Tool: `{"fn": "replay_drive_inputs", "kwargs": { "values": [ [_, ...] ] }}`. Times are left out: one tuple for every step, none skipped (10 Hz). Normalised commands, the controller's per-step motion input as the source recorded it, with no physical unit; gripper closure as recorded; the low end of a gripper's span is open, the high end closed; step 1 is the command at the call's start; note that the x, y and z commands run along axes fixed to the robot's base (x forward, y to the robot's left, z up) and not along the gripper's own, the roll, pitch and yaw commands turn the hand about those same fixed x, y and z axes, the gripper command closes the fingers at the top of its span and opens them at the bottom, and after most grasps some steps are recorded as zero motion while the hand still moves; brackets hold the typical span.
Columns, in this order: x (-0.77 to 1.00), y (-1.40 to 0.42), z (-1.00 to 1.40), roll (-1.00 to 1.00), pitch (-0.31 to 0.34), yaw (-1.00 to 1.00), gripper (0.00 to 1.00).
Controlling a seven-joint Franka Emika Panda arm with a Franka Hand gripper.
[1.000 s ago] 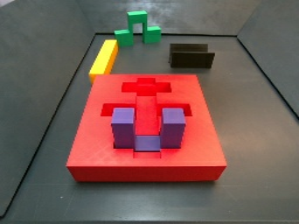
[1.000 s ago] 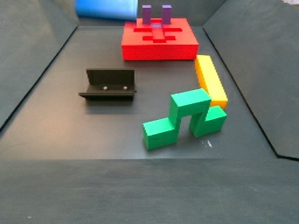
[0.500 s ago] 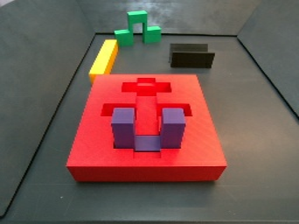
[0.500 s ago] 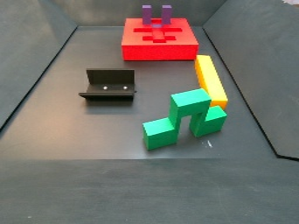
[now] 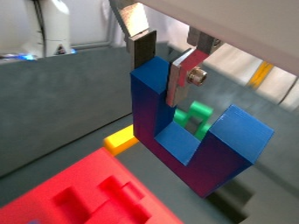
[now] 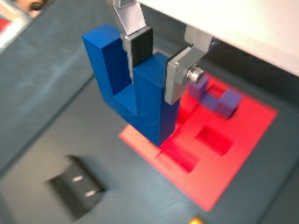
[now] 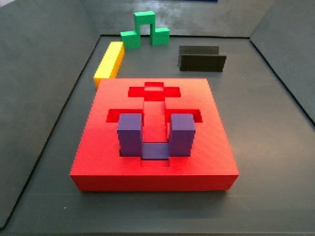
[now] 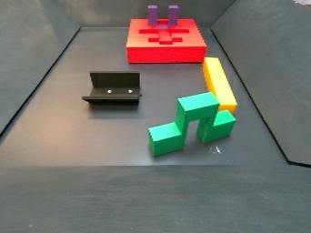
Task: Pick up the blue object. Move up. Place the blue object on the fixture. Regrasp the blue object. Move to above the board. Insert the blue object.
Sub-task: Move to above the board, then insert the blue object.
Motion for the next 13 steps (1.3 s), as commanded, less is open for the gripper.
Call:
{"fn": "replay_drive_inputs", "kwargs": {
  "values": [
    [-0.05, -0.05, 0.05, -1.0, 0.174, -0.01, 1.0],
    [-0.07, -0.02, 0.03, -0.99, 0.142, 0.0, 1.0],
    [-0.05, 0.02, 0.0, -0.71, 0.073, 0.0, 1.0],
    [-0.05, 0.02, 0.01, -0.49, 0.033, 0.0, 1.0],
    [-0.04, 0.01, 0.0, -0.28, 0.004, 0.0, 1.0],
    [-0.04, 0.01, 0.0, -0.22, -0.011, 0.0, 1.0],
    [0.0, 0.0, -0.28, -0.03, -0.031, 0.0, 1.0],
    [-0.04, 0.11, -0.55, -0.11, -0.106, 0.0, 1.0],
    [0.0, 0.17, -0.81, -0.06, -0.073, 0.05, 1.0],
    [-0.01, 0.19, -1.0, 0.0, -0.06, 0.1, 1.0],
    [-0.05, 0.21, -1.0, 0.0, -0.046, 0.13, 1.0],
    [-0.12, 0.17, -0.91, 0.02, -0.05, 0.11, 1.0],
    [-0.22, 0.17, -0.65, 0.0, -0.08, 0.01, 1.0]
  ]
}}
